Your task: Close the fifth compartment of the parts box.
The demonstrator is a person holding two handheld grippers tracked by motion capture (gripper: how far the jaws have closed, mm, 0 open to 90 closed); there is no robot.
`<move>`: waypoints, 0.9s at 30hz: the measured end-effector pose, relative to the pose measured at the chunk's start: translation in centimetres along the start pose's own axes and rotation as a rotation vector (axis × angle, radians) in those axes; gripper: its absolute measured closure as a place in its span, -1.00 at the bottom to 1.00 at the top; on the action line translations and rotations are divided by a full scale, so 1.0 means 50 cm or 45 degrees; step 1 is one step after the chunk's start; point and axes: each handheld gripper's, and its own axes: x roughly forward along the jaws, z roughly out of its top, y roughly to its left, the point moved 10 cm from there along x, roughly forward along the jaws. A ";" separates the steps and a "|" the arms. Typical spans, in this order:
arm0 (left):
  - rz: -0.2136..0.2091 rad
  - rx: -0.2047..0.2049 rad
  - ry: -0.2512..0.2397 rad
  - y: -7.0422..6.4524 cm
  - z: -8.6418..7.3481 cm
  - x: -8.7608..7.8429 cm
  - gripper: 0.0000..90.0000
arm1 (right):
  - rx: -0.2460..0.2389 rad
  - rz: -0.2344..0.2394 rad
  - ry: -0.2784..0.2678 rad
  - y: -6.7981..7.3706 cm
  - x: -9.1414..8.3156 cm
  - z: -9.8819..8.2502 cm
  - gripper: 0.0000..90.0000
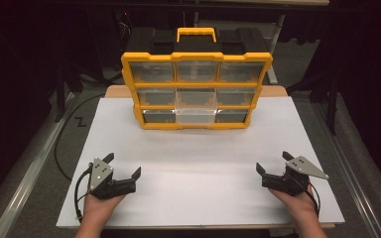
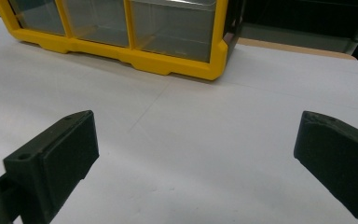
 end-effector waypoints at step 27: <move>-0.003 -0.026 0.001 0.008 -0.001 0.007 -0.99 | -0.069 0.024 0.010 0.030 0.042 0.007 -0.97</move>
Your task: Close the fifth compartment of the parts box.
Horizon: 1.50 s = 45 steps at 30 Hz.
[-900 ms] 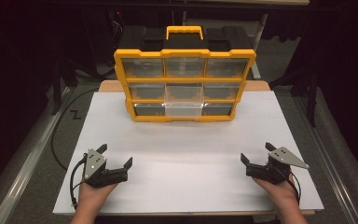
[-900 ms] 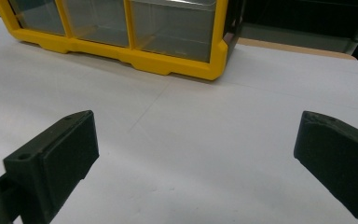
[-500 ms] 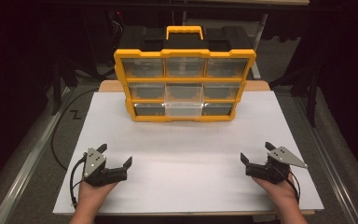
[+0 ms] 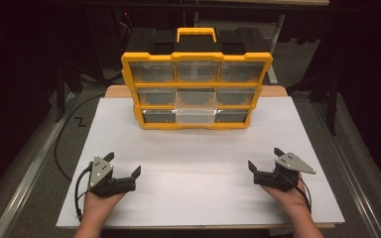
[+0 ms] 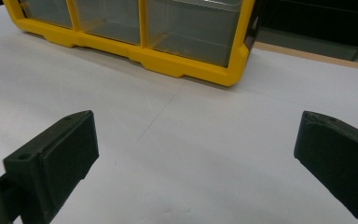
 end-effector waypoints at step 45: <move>-0.009 0.015 -0.008 -0.008 0.000 0.001 -0.99 | -0.046 0.115 -0.024 0.110 0.147 0.081 -0.95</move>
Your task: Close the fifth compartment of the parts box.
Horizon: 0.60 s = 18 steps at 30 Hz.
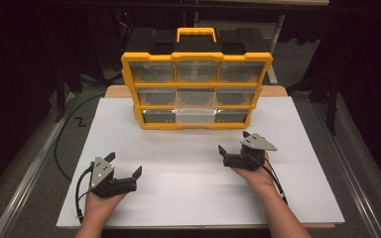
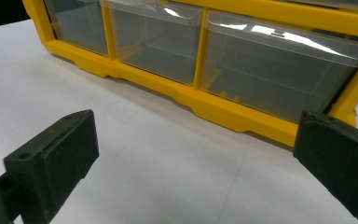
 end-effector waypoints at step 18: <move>0.000 -0.005 -0.006 0.002 0.001 -0.002 -0.99 | -0.012 0.070 0.002 0.041 0.002 0.008 -0.75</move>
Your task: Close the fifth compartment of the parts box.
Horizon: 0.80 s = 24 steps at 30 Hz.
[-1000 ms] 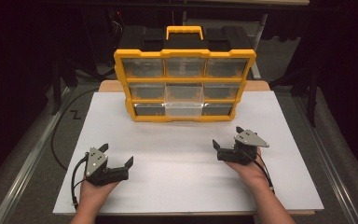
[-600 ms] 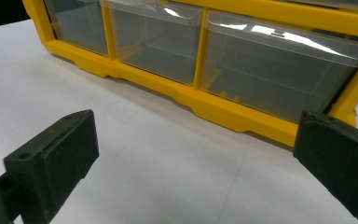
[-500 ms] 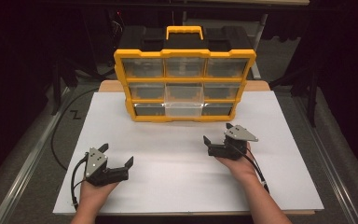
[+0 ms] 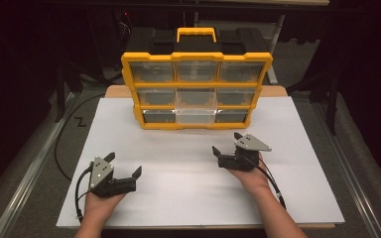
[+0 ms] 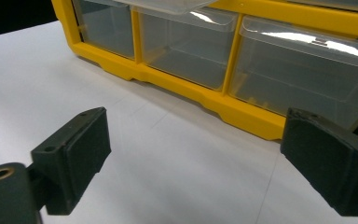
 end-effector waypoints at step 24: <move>0.002 0.000 -0.006 0.003 0.001 -0.001 -0.99 | 0.015 0.027 -0.012 0.015 -0.013 0.000 0.09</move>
